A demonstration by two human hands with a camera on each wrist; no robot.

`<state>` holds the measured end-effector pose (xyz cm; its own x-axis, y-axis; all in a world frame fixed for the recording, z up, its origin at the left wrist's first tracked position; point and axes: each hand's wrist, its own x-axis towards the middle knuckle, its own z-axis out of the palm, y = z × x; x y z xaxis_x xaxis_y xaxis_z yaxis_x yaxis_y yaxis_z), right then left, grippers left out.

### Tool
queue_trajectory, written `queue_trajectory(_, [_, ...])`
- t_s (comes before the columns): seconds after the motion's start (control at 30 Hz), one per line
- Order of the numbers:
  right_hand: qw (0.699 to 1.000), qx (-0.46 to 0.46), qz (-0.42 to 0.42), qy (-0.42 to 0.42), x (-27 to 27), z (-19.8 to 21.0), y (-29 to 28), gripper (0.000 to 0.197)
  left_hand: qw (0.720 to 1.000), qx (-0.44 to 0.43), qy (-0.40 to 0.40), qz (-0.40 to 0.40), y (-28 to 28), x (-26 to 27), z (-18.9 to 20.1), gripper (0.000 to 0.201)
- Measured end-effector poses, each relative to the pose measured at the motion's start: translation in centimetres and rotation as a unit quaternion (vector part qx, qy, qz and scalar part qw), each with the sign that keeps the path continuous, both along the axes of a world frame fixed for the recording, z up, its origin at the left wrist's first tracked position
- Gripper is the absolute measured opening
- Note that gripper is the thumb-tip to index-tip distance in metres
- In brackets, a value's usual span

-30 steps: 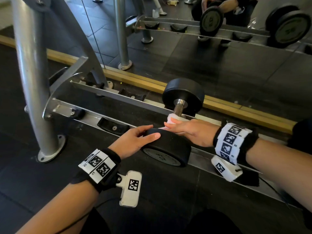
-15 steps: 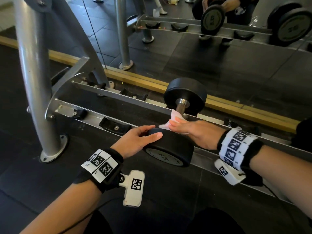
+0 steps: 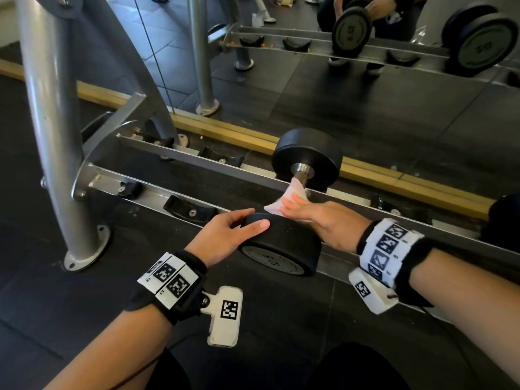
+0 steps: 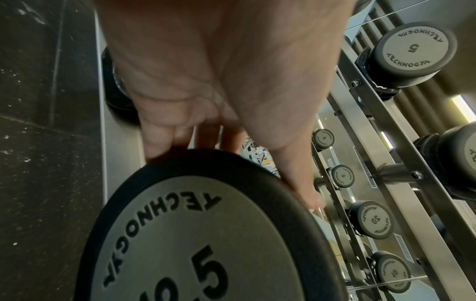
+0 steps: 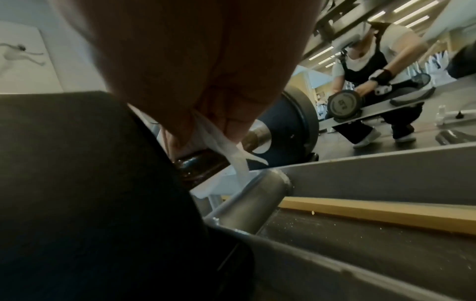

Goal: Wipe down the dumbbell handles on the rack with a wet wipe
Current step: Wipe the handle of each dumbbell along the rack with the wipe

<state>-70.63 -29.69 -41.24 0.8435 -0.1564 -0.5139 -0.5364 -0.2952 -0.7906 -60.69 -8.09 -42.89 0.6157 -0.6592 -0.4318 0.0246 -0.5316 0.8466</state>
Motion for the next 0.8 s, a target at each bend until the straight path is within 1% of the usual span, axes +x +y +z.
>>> queue_trajectory(0.03, [0.999, -0.029, 0.025, -0.014, -0.4, 0.3, 0.1, 0.068, 1.0, -0.001, 0.0, 0.004, 0.0, 0.0, 0.0, 0.098])
queue_trajectory(0.07, [1.0, -0.008, 0.023, -0.003, -0.5, 0.5, -0.1, 0.062, 1.0, -0.002, 0.003, 0.007, 0.0, 0.0, 0.0, 0.096])
queue_trajectory(0.1, [0.999, 0.022, 0.029, 0.015, -0.4, 0.8, -0.6, 0.051, 1.0, -0.003, 0.006, 0.007, -0.1, 0.1, 0.0, 0.096])
queue_trajectory(0.17, [0.998, 0.057, 0.005, 0.025, 0.0, 1.8, -1.6, 0.032, 1.0, -0.003, 0.01, 0.003, -0.1, 0.1, 0.0, 0.097])
queue_trajectory(0.23, [1.0, -0.015, 0.008, 0.008, 0.7, 3.4, -2.4, 0.019, 1.0, -0.004, 0.01, 0.003, 0.0, 0.1, 0.0, 0.102])
queue_trajectory(0.27, [0.997, -0.065, -0.02, -0.02, 0.9, 4.1, -2.9, 0.021, 1.0, -0.005, 0.011, 0.005, 0.0, 0.1, 0.0, 0.103])
queue_trajectory(0.3, [0.993, -0.083, -0.064, -0.047, 1.1, 4.6, -3.6, 0.026, 1.0, -0.006, 0.013, 0.007, 0.0, 0.2, 0.1, 0.103])
queue_trajectory(0.37, [0.983, -0.08, -0.15, -0.076, 1.3, 5.0, -4.8, 0.027, 1.0, -0.007, 0.019, 0.006, 0.1, 0.2, 0.1, 0.104])
queue_trajectory(0.43, [0.968, -0.07, -0.229, -0.077, 1.1, 4.8, -5.4, 0.025, 1.0, -0.011, 0.027, 0.008, 0.1, 0.2, 0.1, 0.104])
queue_trajectory(0.53, [0.954, -0.065, -0.285, -0.073, -0.4, 3.7, -5.2, 0.023, 0.999, -0.014, 0.032, 0.01, 0.1, 0.2, 0.0, 0.101])
queue_trajectory(0.57, [0.948, -0.047, -0.304, -0.082, -0.7, 3.2, -4.9, 0.022, 0.999, -0.015, 0.033, 0.011, 0.1, 0.2, 0.0, 0.1])
queue_trajectory(0.63, [0.931, 0.043, -0.348, -0.099, -1.0, 1.9, -4.0, 0.021, 0.999, -0.022, 0.043, 0.017, 0.1, 0.2, 0.1, 0.099])
queue_trajectory(0.7, [0.909, 0.145, -0.373, -0.111, -0.5, 0.5, -2.9, 0.031, 0.998, -0.027, 0.05, 0.025, 0.1, 0.3, 0.1, 0.107])
queue_trajectory(0.77, [0.913, 0.176, -0.349, -0.119, 0.4, -0.6, -1.9, 0.035, 0.998, -0.033, 0.054, 0.031, 0.0, 0.3, 0.0, 0.112])
queue_trajectory(0.8, [0.918, 0.175, -0.335, -0.122, 0.9, -1.1, -1.6, 0.036, 0.997, -0.036, 0.057, 0.033, 0.0, 0.3, -0.1, 0.109])
